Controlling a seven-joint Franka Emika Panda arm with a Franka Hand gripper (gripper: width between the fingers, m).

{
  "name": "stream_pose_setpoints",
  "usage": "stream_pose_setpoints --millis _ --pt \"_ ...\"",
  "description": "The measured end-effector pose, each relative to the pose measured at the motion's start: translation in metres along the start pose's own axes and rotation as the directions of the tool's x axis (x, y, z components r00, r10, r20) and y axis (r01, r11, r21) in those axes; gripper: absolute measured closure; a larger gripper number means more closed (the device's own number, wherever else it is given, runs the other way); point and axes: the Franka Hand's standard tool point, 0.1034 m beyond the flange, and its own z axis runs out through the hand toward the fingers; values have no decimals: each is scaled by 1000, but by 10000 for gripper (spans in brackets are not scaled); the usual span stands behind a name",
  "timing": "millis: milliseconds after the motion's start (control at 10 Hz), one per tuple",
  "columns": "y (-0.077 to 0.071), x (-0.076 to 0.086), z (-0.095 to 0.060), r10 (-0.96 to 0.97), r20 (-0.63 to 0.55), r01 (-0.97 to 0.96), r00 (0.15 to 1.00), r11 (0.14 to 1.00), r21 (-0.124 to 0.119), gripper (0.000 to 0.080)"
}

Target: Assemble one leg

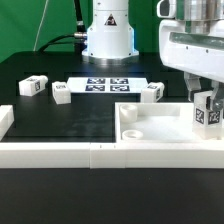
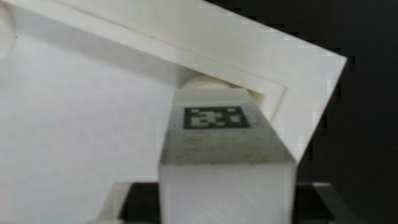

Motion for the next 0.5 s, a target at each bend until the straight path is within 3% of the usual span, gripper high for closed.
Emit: stream_pose_setpoints --millis 500 --pt "0 -2 0 430 25 -430 902 903 -8 508"
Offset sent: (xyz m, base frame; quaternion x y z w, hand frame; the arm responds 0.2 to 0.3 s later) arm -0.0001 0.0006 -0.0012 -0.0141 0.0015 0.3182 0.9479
